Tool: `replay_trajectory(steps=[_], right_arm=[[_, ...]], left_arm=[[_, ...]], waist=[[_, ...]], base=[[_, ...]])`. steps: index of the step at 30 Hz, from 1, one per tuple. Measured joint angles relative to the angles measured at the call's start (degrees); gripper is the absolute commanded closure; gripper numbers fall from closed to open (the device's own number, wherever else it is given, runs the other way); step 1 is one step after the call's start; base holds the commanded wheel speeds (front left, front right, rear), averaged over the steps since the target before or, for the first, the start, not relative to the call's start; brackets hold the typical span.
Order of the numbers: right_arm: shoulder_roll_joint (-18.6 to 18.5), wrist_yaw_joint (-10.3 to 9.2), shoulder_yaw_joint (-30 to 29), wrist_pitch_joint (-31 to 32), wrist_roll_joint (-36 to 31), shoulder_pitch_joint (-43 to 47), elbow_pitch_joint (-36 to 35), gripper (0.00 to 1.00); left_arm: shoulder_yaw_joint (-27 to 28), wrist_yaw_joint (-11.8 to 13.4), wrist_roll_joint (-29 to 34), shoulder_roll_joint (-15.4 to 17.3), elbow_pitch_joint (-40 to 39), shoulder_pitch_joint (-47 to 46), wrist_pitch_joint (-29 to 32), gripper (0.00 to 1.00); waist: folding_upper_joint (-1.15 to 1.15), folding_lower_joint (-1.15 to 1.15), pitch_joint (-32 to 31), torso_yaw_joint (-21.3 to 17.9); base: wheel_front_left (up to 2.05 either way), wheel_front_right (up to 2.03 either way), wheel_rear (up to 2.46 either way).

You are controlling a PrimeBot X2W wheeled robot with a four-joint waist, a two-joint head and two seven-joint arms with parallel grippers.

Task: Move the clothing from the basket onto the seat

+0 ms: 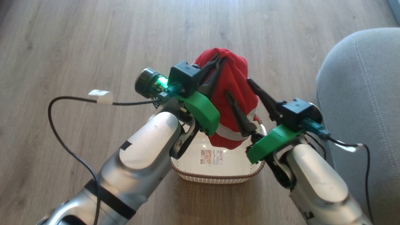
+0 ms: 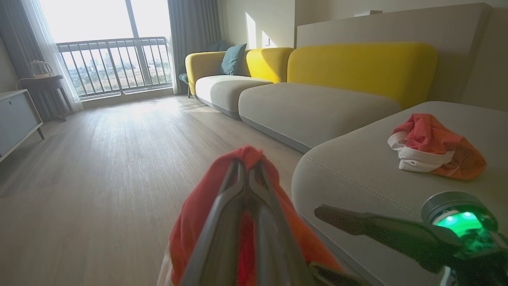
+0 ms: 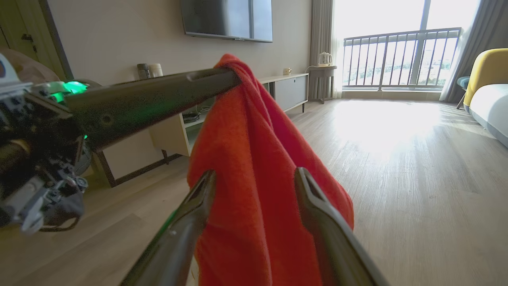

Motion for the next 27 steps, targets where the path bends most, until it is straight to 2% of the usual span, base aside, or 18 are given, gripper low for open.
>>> replay_trajectory(steps=[9, 11, 12, 14, 15, 21, 27], right_arm=[[0.7, 0.0, 5.2, 0.0, -0.2, -4.7, 13.9, 0.0], [0.9, 0.0, 5.6, 0.0, 0.0, -5.0, 16.4, 0.11], [1.0, 0.0, 5.8, 0.0, 0.1, -5.3, 17.5, 0.28], [1.2, 0.01, 6.1, 0.0, 0.9, -5.9, 19.1, 0.78], [1.3, 0.0, 6.2, 0.0, 1.2, -6.1, 19.6, 1.0], [1.3, 0.0, 6.2, 0.0, 2.7, -6.6, 19.4, 1.0], [1.3, 0.0, 3.7, 0.0, 2.5, -6.3, 17.4, 1.0]], left_arm=[[-3.3, 0.5, -1.9, 0.0, -1.9, -0.1, 0.0, 1.0], [-3.9, 0.6, -2.3, 0.1, -2.3, -0.1, 0.0, 1.0], [-4.3, 0.9, -2.5, 0.1, -2.6, -0.1, 0.0, 1.0], [-4.8, 1.0, -2.8, 0.1, -3.0, -0.1, 0.0, 1.0], [-5.0, 1.0, -3.0, 0.1, -3.1, -0.1, 0.0, 1.0], [-5.8, 1.5, -3.3, 0.1, -3.3, -0.1, 0.0, 1.0], [-5.8, 1.6, -3.3, 0.1, -3.1, -0.1, 0.0, 1.0]], waist=[[0.0, 0.0, -0.5, 1.8], [0.0, 0.0, -0.6, 2.1], [0.0, 0.0, -0.6, 2.3], [0.0, 0.0, -0.8, 2.6], [-0.01, 0.0, -0.9, 2.8], [-0.01, 0.0, -1.3, 3.1], [-0.01, 0.0, -1.1, 2.4]], base=[[0.0, 0.0, 0.0], [0.0, 0.0, 0.0], [0.0, 0.0, 0.0], [0.0, 0.0, 0.0], [0.0, 0.0, 0.0], [0.0, 0.0, 0.0], [0.0, 0.0, 0.0]])
